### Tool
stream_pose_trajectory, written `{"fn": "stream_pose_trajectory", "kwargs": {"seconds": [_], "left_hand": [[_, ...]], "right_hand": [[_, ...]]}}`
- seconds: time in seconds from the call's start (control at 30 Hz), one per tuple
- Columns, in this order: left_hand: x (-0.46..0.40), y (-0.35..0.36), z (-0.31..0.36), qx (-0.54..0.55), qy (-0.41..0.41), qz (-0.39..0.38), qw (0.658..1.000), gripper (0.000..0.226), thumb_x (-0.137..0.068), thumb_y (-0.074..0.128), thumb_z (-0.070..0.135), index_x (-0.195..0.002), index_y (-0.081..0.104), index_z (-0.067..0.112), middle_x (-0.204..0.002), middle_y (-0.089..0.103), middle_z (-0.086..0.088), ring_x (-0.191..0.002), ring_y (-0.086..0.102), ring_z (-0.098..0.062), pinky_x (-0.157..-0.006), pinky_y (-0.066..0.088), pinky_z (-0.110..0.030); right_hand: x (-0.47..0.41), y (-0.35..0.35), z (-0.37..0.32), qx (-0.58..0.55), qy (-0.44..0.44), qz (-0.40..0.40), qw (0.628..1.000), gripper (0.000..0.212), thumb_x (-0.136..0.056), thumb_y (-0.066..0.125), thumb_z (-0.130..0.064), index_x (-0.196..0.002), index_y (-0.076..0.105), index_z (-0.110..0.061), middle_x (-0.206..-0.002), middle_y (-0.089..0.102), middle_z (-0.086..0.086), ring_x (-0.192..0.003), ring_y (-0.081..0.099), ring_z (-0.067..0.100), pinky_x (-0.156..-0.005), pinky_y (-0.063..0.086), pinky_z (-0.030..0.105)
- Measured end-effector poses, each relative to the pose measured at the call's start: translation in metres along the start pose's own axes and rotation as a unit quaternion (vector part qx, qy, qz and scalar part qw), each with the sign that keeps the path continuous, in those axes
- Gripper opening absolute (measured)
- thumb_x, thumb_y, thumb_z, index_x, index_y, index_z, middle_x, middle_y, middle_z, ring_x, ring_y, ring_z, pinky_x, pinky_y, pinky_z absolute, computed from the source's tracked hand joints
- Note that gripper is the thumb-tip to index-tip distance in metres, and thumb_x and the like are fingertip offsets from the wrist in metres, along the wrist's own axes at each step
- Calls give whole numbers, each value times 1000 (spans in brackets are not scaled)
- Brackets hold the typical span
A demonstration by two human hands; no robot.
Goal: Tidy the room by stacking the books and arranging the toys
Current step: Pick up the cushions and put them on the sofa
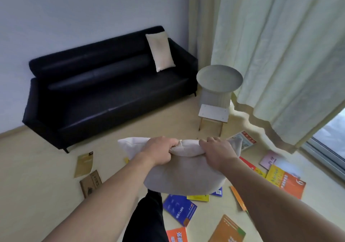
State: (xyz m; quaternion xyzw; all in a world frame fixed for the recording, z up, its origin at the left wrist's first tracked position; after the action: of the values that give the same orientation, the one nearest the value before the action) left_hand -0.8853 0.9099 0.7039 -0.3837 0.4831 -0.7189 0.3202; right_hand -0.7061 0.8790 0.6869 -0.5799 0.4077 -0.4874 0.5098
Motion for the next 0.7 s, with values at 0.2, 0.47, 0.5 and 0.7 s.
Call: {"fn": "stream_pose_trajectory", "kwargs": {"seconds": [0.2,0.47,0.5,0.7], "left_hand": [[-131,-2,-118,37,21,-23,999,24,-76,51,8,-77,43,31,-100,68,-2,-100,61,-30,-69,33,-30],[-296,-74,-315,113,27,-11,993,34,-76,52,21,-105,63,34,-107,71,8,-102,64,-24,-80,50,-34],[-301,-82,-323,115,26,-9,993,32,-76,52,20,-104,61,33,-105,71,9,-101,64,-23,-76,47,-32],[-374,-170,-412,131,-8,7,991,19,-76,49,16,-86,55,31,-87,66,12,-86,62,-21,-70,50,-35]], "right_hand": [[-163,14,-7,7,13,-30,999,27,-91,47,-23,-118,49,-24,-114,56,4,-110,55,27,-82,45,36],[-419,-39,-47,32,31,-58,997,26,-94,47,-26,-120,50,-24,-118,56,3,-113,53,26,-85,43,36],[-427,-46,-51,30,32,-60,997,26,-94,47,-24,-120,50,-24,-116,56,4,-111,53,26,-84,44,37],[-555,-107,-69,26,22,-13,999,17,-95,47,-24,-112,53,-25,-109,59,2,-105,56,24,-80,45,36]]}}
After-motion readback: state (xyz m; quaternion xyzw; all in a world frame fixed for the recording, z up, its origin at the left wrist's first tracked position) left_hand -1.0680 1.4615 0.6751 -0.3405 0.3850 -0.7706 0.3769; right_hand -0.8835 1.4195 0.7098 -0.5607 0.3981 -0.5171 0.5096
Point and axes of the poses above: each hand's wrist, its own x-axis away from the middle knuckle, its own y-axis out of the palm, z = x × y, the point moved 6 cm from there along -x, towards the middle knuckle
